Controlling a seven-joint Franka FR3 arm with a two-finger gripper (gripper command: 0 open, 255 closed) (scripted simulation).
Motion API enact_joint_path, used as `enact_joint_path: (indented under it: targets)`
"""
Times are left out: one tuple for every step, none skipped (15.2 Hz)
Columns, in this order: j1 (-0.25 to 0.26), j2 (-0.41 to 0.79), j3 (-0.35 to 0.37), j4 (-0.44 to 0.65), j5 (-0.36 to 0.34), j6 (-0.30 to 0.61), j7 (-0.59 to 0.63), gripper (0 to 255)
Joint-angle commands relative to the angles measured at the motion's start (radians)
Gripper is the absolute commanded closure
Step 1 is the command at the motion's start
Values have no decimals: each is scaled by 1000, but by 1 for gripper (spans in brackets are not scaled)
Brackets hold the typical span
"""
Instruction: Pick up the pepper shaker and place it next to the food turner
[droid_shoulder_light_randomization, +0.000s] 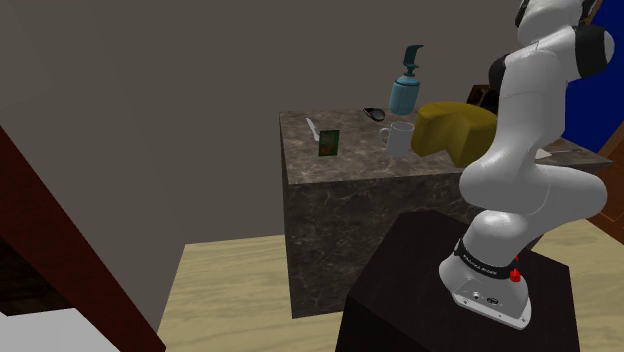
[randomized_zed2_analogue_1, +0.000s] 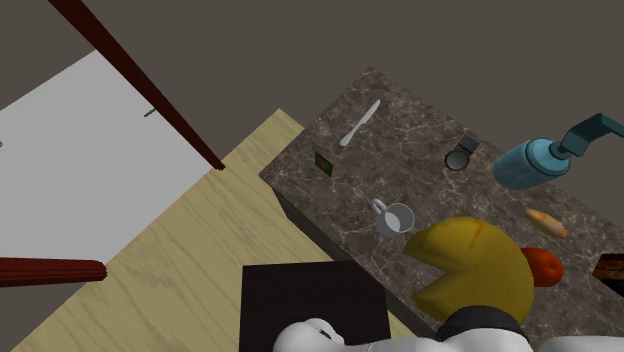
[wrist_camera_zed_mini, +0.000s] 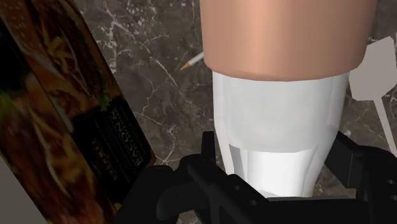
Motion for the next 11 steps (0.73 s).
enact_joint_path:
  targets:
    - [-39,47,22,63,23,-13,9,255]
    - [-23,39,18,30,19,8,4,255]
    - [-9,33,14,-1,16,27,-1,255]
    - [4,27,11,-29,14,46,-5,255]
    - [16,23,8,-55,11,63,-9,255]
    - [27,19,6,-80,10,80,-12,255]
    - [36,16,4,-103,8,97,-15,255]
    - [45,13,2,-125,7,113,-19,255]
    - [54,11,1,-145,7,128,-22,255]
    - [62,9,0,-165,6,143,-24,255]
    - [69,8,-1,-184,6,158,-27,255]
